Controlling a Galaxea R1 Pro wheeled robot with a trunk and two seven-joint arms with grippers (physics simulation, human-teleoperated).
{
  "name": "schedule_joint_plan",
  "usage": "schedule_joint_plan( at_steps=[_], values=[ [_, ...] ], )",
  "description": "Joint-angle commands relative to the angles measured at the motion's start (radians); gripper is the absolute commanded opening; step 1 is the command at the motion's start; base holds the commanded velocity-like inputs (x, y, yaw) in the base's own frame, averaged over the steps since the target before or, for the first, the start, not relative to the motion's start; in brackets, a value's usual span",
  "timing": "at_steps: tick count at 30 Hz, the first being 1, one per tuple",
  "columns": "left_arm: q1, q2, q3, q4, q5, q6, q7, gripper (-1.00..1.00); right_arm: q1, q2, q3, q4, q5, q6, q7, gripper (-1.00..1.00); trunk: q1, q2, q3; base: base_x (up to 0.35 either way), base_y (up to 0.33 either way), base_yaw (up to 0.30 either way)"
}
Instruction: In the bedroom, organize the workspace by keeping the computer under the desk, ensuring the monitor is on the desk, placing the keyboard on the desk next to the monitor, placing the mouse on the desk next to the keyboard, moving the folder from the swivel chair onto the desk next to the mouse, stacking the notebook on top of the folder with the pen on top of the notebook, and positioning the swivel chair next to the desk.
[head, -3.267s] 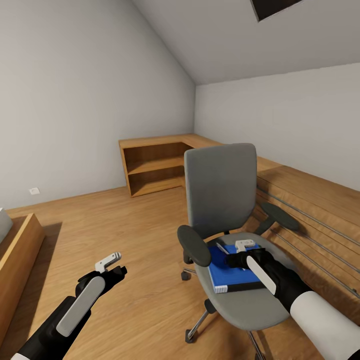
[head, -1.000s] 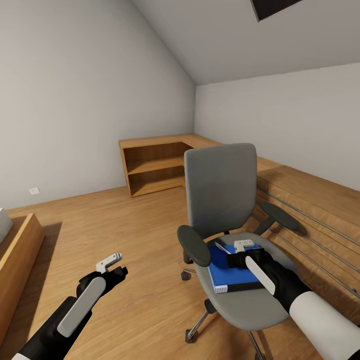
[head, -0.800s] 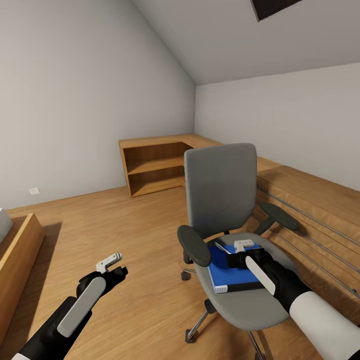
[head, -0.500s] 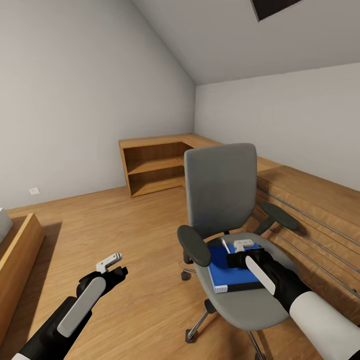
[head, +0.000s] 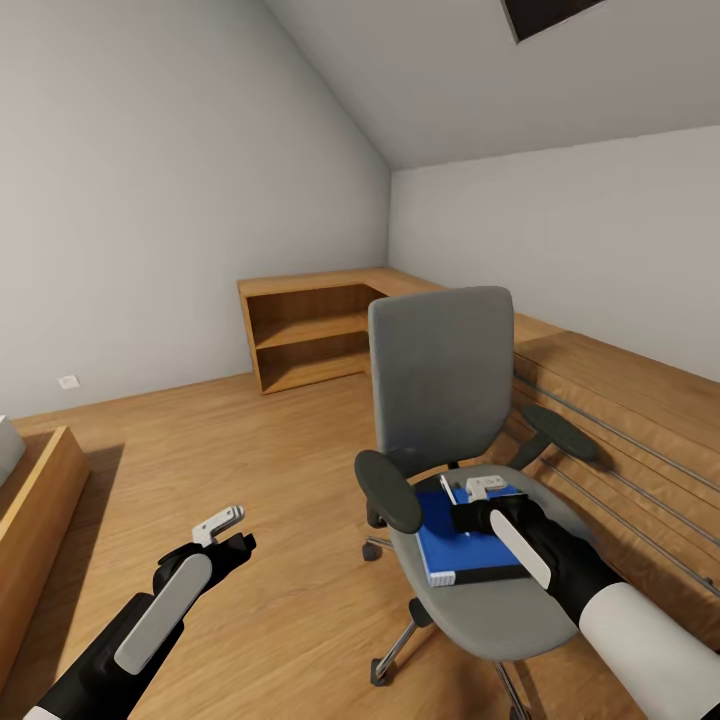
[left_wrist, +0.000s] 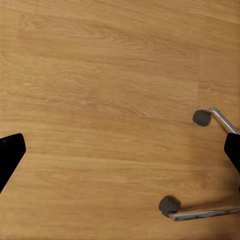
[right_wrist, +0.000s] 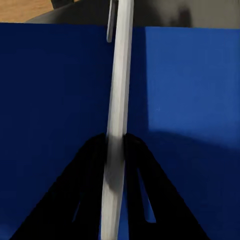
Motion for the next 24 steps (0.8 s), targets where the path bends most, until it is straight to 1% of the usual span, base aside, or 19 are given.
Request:
schedule_joint_plan(
  at_steps=[1, 24],
  values=[
    [-0.001, 0.001, -0.002, -0.001, 0.005, 0.002, 0.007, 1.0, -0.001, -0.001, 0.005, -0.002, -0.014, 0.001, -0.012, -1.0, 0.0, -0.001, -0.001, 0.0, 0.0, 0.0],
    [-0.001, 0.001, -0.002, -0.001, 0.005, 0.001, 0.007, 1.0, -0.001, -0.002, 0.005, -0.002, -0.014, 0.003, -0.012, -1.0, 0.0, -0.001, -0.001, 0.0, 0.0, 0.0]
  ],
)
